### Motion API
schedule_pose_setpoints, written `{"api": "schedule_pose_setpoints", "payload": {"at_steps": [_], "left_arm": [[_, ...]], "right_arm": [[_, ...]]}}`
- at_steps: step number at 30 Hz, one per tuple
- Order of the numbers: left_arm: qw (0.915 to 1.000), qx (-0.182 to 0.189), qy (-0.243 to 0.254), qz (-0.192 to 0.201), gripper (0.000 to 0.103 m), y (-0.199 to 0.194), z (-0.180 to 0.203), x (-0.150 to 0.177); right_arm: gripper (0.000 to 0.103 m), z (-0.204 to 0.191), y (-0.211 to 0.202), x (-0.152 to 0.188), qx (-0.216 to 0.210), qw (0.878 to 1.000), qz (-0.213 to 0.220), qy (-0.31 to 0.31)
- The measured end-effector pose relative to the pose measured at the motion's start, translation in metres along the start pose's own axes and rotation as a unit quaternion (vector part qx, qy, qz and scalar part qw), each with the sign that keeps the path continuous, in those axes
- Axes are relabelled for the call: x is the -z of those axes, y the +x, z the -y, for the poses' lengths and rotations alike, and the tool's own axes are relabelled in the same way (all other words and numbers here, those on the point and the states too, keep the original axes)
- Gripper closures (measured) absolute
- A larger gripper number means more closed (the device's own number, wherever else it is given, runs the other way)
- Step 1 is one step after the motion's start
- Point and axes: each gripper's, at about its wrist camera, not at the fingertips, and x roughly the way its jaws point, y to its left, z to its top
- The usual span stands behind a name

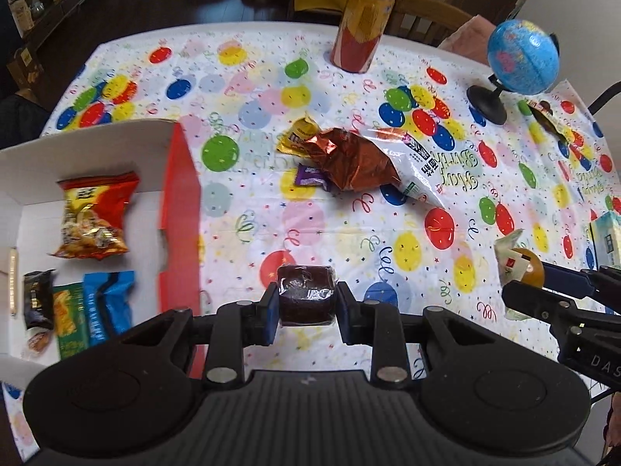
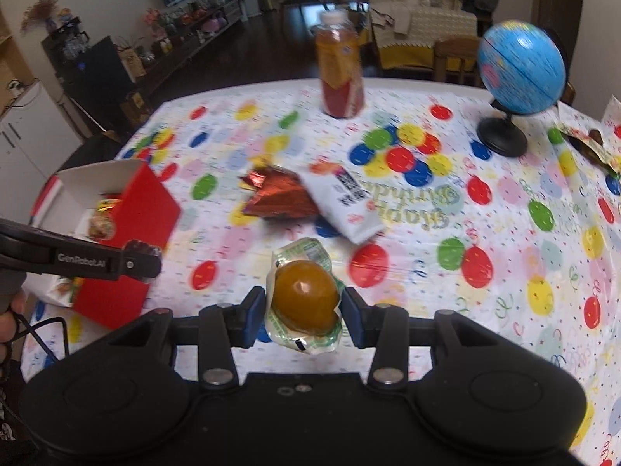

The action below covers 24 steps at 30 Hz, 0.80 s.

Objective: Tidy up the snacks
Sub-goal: 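Carry the egg and chocolate square with both tools over the box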

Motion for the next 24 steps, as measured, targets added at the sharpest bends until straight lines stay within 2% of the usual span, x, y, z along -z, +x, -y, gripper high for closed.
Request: {"api": "schedule_pose_setpoints", "payload": {"at_steps": [11,24], "left_arm": [[0.9996,-0.001,-0.003,0.03,0.074,-0.047,-0.047,0.01],[0.9982,-0.024,-0.028,0.048,0.074,-0.073,-0.126,0.017]], "right_arm": [[0.061,-0.072,-0.013,-0.009,-0.032,0.999,0.018,-0.032],[0.061,-0.168,0.006,-0.02,-0.064,0.995,0.021,-0.079]]}}
